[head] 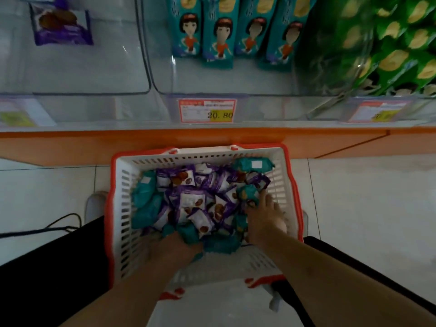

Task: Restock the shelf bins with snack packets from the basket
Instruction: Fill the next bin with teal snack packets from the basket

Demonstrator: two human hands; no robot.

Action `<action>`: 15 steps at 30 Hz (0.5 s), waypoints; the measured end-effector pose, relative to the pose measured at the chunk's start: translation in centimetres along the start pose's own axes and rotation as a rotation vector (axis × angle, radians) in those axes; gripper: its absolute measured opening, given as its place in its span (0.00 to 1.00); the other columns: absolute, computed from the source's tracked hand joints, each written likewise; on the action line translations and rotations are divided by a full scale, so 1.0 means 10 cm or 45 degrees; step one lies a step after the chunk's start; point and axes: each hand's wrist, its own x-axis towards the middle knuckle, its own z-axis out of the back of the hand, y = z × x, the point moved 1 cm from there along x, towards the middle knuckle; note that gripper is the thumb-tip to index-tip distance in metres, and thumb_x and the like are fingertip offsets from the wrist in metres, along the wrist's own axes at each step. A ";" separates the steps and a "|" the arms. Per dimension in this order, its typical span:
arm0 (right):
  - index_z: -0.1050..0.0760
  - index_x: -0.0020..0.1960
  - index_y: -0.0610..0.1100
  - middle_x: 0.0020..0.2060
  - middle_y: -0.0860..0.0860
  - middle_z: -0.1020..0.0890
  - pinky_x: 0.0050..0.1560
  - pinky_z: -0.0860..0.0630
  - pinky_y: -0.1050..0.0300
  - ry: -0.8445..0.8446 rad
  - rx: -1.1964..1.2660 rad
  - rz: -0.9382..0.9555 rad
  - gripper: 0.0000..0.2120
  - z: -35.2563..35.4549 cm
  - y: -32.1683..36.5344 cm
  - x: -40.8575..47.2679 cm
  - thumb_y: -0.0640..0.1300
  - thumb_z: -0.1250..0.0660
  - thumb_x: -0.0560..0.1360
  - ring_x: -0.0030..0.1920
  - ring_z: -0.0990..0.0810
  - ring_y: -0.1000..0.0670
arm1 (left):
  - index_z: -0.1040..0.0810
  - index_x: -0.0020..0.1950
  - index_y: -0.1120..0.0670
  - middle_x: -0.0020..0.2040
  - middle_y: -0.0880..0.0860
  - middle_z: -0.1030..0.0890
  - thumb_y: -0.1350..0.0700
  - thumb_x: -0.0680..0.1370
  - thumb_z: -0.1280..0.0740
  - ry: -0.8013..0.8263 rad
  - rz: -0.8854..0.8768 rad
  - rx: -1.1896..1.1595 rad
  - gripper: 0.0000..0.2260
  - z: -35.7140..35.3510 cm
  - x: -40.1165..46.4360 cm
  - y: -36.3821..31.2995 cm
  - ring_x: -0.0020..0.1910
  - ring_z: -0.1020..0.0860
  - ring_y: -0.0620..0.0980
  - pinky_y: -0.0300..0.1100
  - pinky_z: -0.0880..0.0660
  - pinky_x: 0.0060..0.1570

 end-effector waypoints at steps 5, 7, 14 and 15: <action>0.45 0.83 0.41 0.81 0.33 0.53 0.81 0.48 0.38 -0.188 -0.099 -0.045 0.34 -0.19 0.06 0.12 0.48 0.36 0.82 0.80 0.52 0.31 | 0.27 0.63 0.50 0.61 0.56 0.23 0.18 0.58 0.41 -0.351 0.190 0.088 0.46 -0.33 0.37 0.13 0.55 0.22 0.58 0.48 0.21 0.54; 0.40 0.82 0.41 0.79 0.34 0.47 0.80 0.45 0.39 -0.226 -0.102 -0.015 0.32 -0.18 0.04 0.12 0.48 0.35 0.81 0.78 0.47 0.32 | 0.28 0.66 0.52 0.65 0.60 0.25 0.20 0.62 0.42 -0.377 0.222 0.126 0.45 -0.61 0.81 0.43 0.58 0.23 0.60 0.52 0.21 0.57; 0.30 0.74 0.45 0.69 0.38 0.38 0.69 0.29 0.41 -0.168 -0.002 0.086 0.39 0.11 -0.09 -0.17 0.66 0.28 0.72 0.67 0.34 0.36 | 0.23 0.61 0.50 0.60 0.54 0.20 0.29 0.63 0.29 -0.297 0.180 0.066 0.34 -0.15 0.30 0.10 0.59 0.21 0.57 0.48 0.22 0.58; 0.29 0.73 0.46 0.68 0.39 0.37 0.66 0.26 0.41 -0.119 0.024 0.076 0.39 0.20 -0.08 -0.22 0.67 0.29 0.71 0.66 0.32 0.36 | 0.21 0.59 0.49 0.56 0.52 0.18 0.31 0.63 0.28 -0.246 0.196 0.035 0.32 -0.04 0.10 -0.01 0.55 0.20 0.54 0.46 0.21 0.55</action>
